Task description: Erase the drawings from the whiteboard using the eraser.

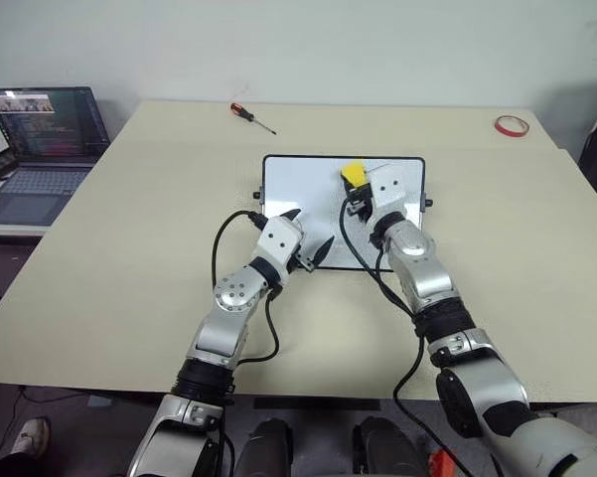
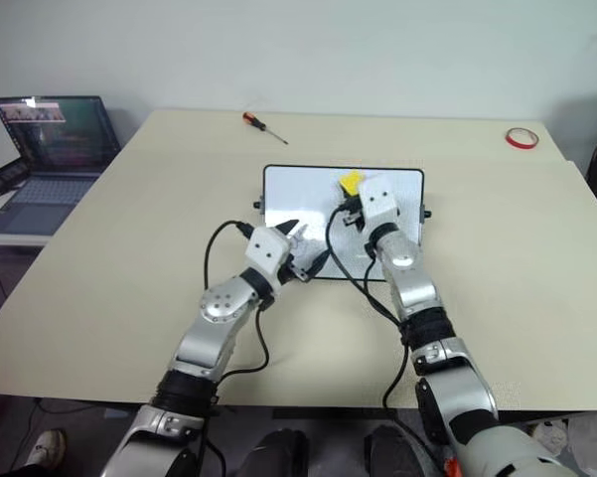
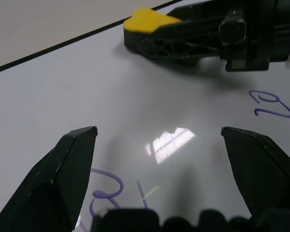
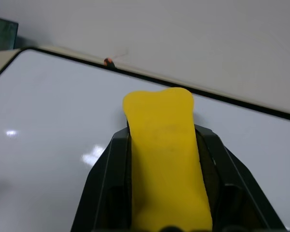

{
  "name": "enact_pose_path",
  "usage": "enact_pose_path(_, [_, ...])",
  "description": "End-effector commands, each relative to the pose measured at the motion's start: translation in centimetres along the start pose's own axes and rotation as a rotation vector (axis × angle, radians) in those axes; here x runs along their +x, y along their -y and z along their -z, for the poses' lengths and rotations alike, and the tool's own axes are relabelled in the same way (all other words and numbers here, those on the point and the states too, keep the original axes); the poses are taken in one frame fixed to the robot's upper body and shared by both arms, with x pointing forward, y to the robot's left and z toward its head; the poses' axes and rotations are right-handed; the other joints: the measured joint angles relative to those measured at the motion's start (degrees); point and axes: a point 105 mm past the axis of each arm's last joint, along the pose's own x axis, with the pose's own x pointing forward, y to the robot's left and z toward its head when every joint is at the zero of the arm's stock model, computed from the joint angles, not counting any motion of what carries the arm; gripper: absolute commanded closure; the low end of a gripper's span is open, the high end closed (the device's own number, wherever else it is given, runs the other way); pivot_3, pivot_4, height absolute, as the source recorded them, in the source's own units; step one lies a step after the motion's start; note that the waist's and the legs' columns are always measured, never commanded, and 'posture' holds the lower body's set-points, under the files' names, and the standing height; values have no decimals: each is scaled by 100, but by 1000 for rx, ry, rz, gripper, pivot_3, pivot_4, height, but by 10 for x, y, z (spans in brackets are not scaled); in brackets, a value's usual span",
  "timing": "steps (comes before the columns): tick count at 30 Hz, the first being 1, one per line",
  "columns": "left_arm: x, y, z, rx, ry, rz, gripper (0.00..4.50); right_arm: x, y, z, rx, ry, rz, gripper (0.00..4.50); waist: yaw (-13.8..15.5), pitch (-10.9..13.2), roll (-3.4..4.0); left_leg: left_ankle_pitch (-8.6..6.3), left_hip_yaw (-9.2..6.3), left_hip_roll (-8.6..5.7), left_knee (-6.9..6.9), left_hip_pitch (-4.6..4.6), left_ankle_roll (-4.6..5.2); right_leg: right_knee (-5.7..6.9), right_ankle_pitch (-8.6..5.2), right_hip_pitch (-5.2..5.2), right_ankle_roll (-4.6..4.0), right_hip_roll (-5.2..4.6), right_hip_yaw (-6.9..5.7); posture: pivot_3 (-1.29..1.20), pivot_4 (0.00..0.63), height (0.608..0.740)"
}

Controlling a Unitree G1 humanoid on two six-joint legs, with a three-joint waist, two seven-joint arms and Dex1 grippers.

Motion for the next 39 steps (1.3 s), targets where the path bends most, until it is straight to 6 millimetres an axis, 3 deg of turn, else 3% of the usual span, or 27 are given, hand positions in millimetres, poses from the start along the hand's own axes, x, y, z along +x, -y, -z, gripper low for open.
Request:
enact_pose_path(1, [3, -6, -15, 30, 58, -14, 0, 6, 1, -7, -51, 4, 3, 3169, -11, 0, 0, 0, 0, 0, 1, 0, 0, 2, 0, 1, 0, 0, 0, 0, 150, 740])
enact_pose_path(14, [7, -1, -16, 29, 64, -4, 0, 11, -5, -9, -88, -30, -28, 3169, -66, 0, 0, 1, -1, -1, 6, 5, -1, 21, 0, 0, 0, 0, 1, 0, 150, 740])
enact_pose_path(21, [-4, 0, -9, 25, 43, -12, 0, -20, 7, 27, -133, -169, -56, 3169, -70, -1, 0, 1, -5, -1, 7, 4, 0, 18, 0, 4, 0, -2, -2, 0, 150, 740])
enact_pose_path(31, [-10, 3, -8, 19, 35, -26, 0, -70, 29, 50, -144, -285, -32, 3169, 52, -4, -5, 1, -17, -8, 13, 10, 0, 17, 0, 21, 1, -6, -9, 0, 150, 740])
enact_pose_path(35, [-9, 5, -8, 15, 35, -19, 0, -75, 32, 45, -133, -267, -20, 3169, 46, -4, -5, 1, -19, -9, 13, 11, 0, 18, 0, 21, 1, -6, -11, 0, 150, 740])
enact_pose_path(39, [-8, 3, -12, 20, 51, -15, 0, -66, 34, 4, -48, -62, -6, 3169, 45, -1, -7, 1, -18, -9, 12, 9, 0, 18, 0, 18, 1, -6, -13, 0, 150, 740])
